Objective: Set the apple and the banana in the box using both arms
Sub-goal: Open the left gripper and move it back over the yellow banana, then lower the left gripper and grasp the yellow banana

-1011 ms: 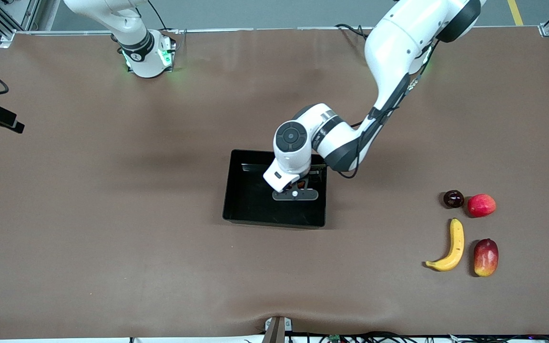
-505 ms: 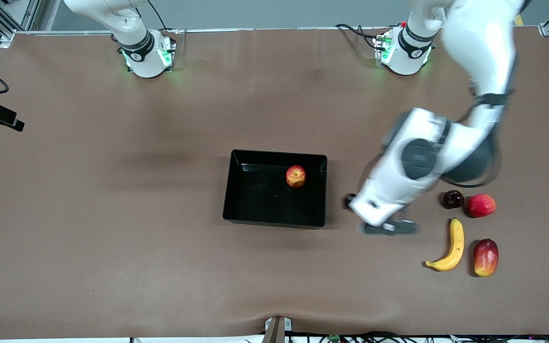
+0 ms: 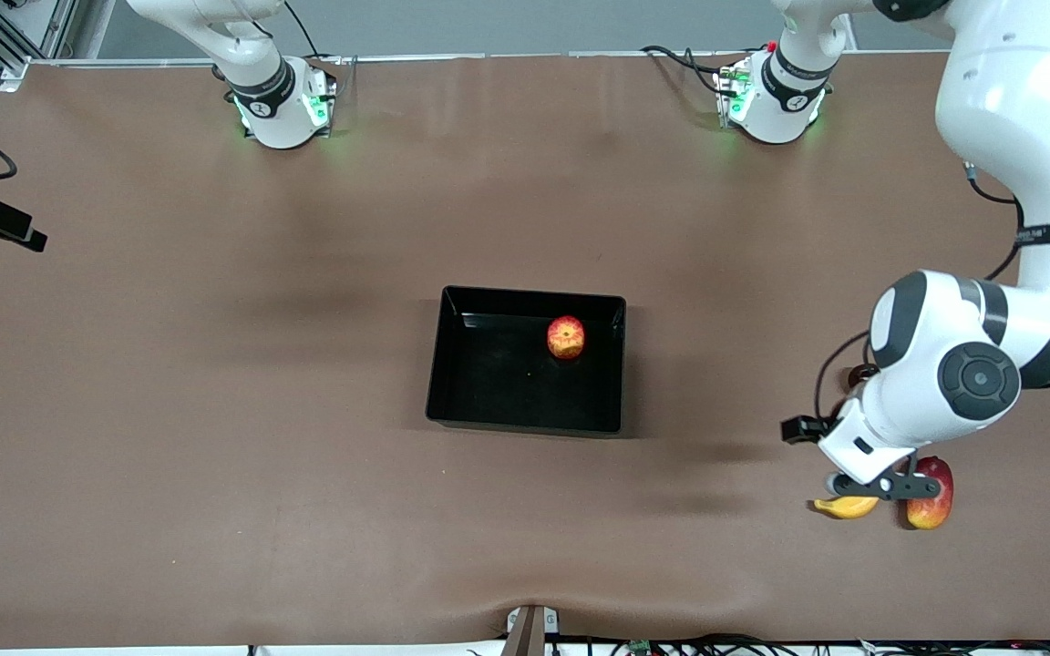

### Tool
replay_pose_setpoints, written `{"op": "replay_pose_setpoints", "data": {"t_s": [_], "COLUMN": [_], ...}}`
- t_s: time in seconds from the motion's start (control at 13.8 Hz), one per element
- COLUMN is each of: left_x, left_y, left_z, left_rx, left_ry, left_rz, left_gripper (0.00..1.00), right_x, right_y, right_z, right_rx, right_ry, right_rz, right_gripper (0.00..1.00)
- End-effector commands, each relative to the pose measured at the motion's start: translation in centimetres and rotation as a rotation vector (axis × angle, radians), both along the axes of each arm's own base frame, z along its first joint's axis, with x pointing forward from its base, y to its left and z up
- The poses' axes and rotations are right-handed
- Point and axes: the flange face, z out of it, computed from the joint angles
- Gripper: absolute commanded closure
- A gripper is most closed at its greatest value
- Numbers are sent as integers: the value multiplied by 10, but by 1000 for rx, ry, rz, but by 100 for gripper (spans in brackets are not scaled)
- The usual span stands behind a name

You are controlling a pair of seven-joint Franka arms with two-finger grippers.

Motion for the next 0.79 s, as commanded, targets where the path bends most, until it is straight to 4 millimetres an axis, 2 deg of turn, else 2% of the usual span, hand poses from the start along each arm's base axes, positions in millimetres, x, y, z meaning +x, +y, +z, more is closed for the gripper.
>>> {"op": "replay_pose_setpoints", "data": {"t_s": [0.0, 0.36, 0.51, 0.72], "left_x": [8, 19, 20, 19], "left_y": [36, 97, 100, 99], "left_z": [-26, -84, -96, -103], "left_rx": [98, 52, 42, 41], "left_ry": [-26, -54, -67, -58], "left_rz": [-67, -156, -166, -166], "left_gripper": [0, 0, 0, 3], "right_x": [-8, -5, 1, 1], "right_y": [-6, -2, 3, 8], "right_z": [4, 10, 23, 28], "right_rx": [-14, -19, -24, -17], "right_ry": [-5, -23, -43, -55], "right_rz": [-9, 6, 9, 12], "right_gripper": [0, 0, 0, 0]}}
